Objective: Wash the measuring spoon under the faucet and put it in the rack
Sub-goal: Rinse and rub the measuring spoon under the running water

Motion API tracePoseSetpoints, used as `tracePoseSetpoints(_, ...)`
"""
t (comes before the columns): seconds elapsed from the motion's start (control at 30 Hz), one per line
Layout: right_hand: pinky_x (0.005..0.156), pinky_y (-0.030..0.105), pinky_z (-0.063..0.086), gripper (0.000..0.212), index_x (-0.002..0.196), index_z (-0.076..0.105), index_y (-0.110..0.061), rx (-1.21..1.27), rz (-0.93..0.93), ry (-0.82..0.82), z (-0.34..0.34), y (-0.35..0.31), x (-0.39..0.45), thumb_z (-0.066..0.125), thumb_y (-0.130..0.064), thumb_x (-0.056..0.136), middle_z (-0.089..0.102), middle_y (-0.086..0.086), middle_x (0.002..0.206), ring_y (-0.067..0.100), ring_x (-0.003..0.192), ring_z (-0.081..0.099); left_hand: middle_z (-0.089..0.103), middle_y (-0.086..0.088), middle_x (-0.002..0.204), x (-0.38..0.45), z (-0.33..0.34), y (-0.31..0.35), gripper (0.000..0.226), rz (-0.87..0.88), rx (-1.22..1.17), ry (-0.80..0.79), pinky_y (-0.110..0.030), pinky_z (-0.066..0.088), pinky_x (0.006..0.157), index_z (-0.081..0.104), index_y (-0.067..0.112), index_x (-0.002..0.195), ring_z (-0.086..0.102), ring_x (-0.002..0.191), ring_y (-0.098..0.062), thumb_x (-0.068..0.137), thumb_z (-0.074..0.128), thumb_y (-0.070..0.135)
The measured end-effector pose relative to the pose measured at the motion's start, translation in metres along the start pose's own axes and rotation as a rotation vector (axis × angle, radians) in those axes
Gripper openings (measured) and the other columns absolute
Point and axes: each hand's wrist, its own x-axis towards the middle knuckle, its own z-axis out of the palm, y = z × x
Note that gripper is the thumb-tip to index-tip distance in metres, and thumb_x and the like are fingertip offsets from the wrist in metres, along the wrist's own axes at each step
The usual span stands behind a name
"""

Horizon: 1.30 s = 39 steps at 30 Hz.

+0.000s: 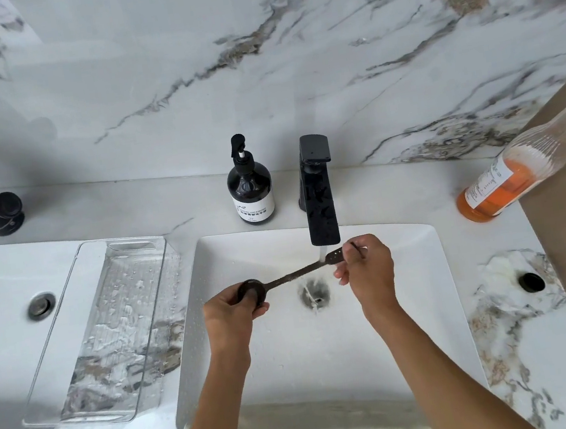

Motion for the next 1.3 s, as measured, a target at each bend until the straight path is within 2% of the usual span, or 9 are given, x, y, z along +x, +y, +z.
tracePoseSetpoints(0.2, 0.059, 0.036, 0.047, 0.044, 0.099, 0.044, -0.013, -0.386, -0.038, -0.114, 0.013, -0.004, -0.011, 0.072, -0.043, 0.081, 0.063, 0.002, 0.077, 0.024, 0.071, 0.060, 0.074, 0.001, 0.066, -0.001, -0.017, -0.003, 0.013, 0.002, -0.011, 0.028, -0.023, 0.061, 0.064, 0.076, 0.006, 0.086, 0.072, 0.057, -0.020, 0.089, 0.067, -0.004)
tracePoseSetpoints(0.37, 0.058, 0.042, 0.048, 0.007, 0.090, 0.043, -0.010, -0.433, -0.109, -0.102, 0.016, 0.002, -0.010, 0.046, -0.011, 0.096, 0.061, 0.006, 0.079, 0.034, 0.072, 0.059, 0.075, -0.001, 0.068, -0.003, -0.027, -0.002, 0.011, -0.009, -0.025, 0.045, -0.022, 0.061, 0.066, 0.076, 0.007, 0.086, 0.072, 0.057, -0.020, 0.088, 0.069, -0.002)
tracePoseSetpoints(0.43, 0.061, 0.043, 0.047, 0.011, 0.091, 0.043, -0.011, -0.484, -0.106, -0.103, 0.015, 0.001, -0.010, 0.051, -0.016, 0.095, 0.059, 0.004, 0.078, 0.034, 0.073, 0.057, 0.074, -0.004, 0.071, -0.004, -0.027, -0.002, 0.013, -0.012, -0.026, 0.051, -0.021, 0.061, 0.065, 0.075, 0.007, 0.086, 0.072, 0.056, -0.020, 0.088, 0.068, -0.004)
tracePoseSetpoints(0.53, 0.059, 0.036, 0.040, 0.039, 0.097, 0.041, -0.014, -0.552, -0.092, -0.131, 0.015, -0.005, -0.013, 0.062, -0.046, 0.090, 0.057, -0.004, 0.075, 0.028, 0.074, 0.058, 0.072, -0.008, 0.071, -0.005, -0.025, -0.002, 0.015, -0.004, -0.025, 0.047, -0.022, 0.061, 0.064, 0.075, 0.007, 0.085, 0.071, 0.055, -0.019, 0.088, 0.067, -0.006)
tracePoseSetpoints(0.7, 0.051, 0.032, 0.039, 0.018, 0.091, 0.047, -0.010, -0.448, -0.120, -0.144, 0.009, -0.002, -0.005, 0.042, -0.025, 0.101, 0.065, 0.012, 0.073, 0.026, 0.062, 0.060, 0.074, -0.008, 0.076, -0.006, -0.028, -0.003, 0.009, -0.018, -0.060, 0.045, -0.023, 0.061, 0.068, 0.075, 0.004, 0.089, 0.071, 0.056, -0.020, 0.089, 0.068, -0.002)
tracePoseSetpoints(0.87, 0.057, 0.036, 0.041, 0.044, 0.095, 0.043, -0.014, -0.565, -0.091, -0.164, 0.010, -0.002, -0.007, 0.063, -0.052, 0.086, 0.062, 0.002, 0.077, 0.023, 0.072, 0.059, 0.074, -0.005, 0.073, -0.008, -0.023, -0.003, 0.011, -0.024, -0.073, 0.059, -0.021, 0.061, 0.062, 0.074, 0.003, 0.089, 0.071, 0.054, -0.019, 0.088, 0.067, -0.006)
tracePoseSetpoints(1.07, 0.050, 0.031, 0.042, 0.017, 0.082, 0.042, -0.014, -0.343, -0.109, -0.147, 0.006, 0.005, 0.000, 0.043, -0.013, 0.099, 0.064, 0.011, 0.073, 0.024, 0.056, 0.061, 0.075, -0.001, 0.069, -0.010, -0.022, -0.003, 0.015, -0.029, -0.101, 0.052, -0.020, 0.058, 0.059, 0.076, 0.007, 0.083, 0.072, 0.056, -0.021, 0.087, 0.068, -0.005)
tracePoseSetpoints(1.2, 0.052, 0.032, 0.042, 0.030, 0.087, 0.045, -0.015, -0.385, -0.085, -0.144, 0.006, -0.002, -0.003, 0.062, -0.040, 0.090, 0.064, 0.003, 0.070, 0.023, 0.061, 0.061, 0.074, -0.005, 0.075, -0.010, -0.016, -0.003, 0.014, -0.014, -0.082, 0.067, -0.022, 0.061, 0.063, 0.074, 0.006, 0.086, 0.073, 0.056, -0.021, 0.089, 0.066, -0.005)
tracePoseSetpoints(1.3, 0.047, 0.027, 0.041, 0.028, 0.083, 0.043, -0.011, -0.382, -0.109, -0.188, 0.001, -0.005, 0.000, 0.058, -0.032, 0.095, 0.066, 0.006, 0.067, 0.018, 0.054, 0.059, 0.073, -0.010, 0.080, -0.010, -0.018, -0.003, 0.012, -0.016, -0.089, 0.050, -0.022, 0.061, 0.065, 0.074, 0.003, 0.089, 0.072, 0.056, -0.020, 0.090, 0.066, -0.005)
